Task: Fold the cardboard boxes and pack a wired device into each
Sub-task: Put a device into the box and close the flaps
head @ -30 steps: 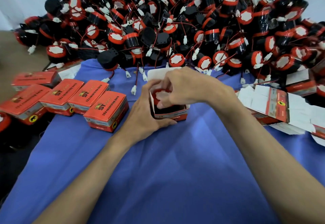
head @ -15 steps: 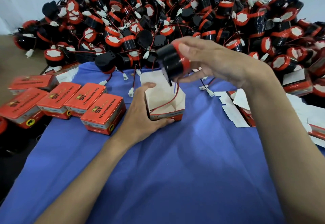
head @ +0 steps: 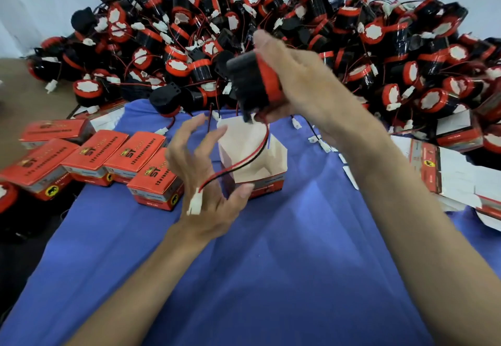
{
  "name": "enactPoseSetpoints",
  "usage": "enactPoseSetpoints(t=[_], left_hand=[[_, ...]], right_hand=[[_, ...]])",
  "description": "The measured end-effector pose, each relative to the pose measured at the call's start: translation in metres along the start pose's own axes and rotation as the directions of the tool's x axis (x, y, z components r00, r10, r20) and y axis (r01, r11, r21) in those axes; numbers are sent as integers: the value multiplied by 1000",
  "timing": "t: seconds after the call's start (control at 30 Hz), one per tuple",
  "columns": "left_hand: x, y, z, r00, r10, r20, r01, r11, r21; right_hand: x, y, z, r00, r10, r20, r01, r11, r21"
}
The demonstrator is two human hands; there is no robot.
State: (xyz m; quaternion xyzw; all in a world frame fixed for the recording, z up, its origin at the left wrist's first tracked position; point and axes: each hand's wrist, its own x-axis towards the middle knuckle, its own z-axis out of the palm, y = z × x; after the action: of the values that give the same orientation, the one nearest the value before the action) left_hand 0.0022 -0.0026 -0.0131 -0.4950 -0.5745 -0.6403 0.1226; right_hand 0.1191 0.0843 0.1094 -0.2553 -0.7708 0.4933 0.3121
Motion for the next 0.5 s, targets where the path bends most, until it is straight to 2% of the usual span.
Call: enactPoseSetpoints(t=[0.03, 0.1, 0.13, 0.2, 0.3, 0.43, 0.5], left_hand=[[-1, 2, 2, 996, 52, -75, -51, 999, 10], [-14, 0, 8, 966, 219, -141, -217, 976, 31], [-18, -2, 9, 969, 192, -153, -199, 979, -32], [-21, -6, 7, 979, 70, -192, -98, 985, -140], [-12, -2, 1, 962, -170, -216, 103, 952, -290], [-8, 10, 0, 963, -217, -159, 160, 937, -312], [-7, 12, 3, 930, -337, -149, 257, 883, -393]], right_hand=[[0, 3, 6, 1000, 0, -31, -3, 998, -70], [0, 7, 18, 994, -51, -93, 19, 948, -317], [0, 9, 22, 991, -90, -102, 37, 898, -438], [-2, 10, 28, 990, -131, -54, 78, 826, -559], [-6, 7, 29, 987, -136, 81, 157, 779, -607], [-12, 1, 33, 955, -101, 278, 277, 631, -724], [-14, -2, 35, 918, -96, 384, 365, 581, -728]])
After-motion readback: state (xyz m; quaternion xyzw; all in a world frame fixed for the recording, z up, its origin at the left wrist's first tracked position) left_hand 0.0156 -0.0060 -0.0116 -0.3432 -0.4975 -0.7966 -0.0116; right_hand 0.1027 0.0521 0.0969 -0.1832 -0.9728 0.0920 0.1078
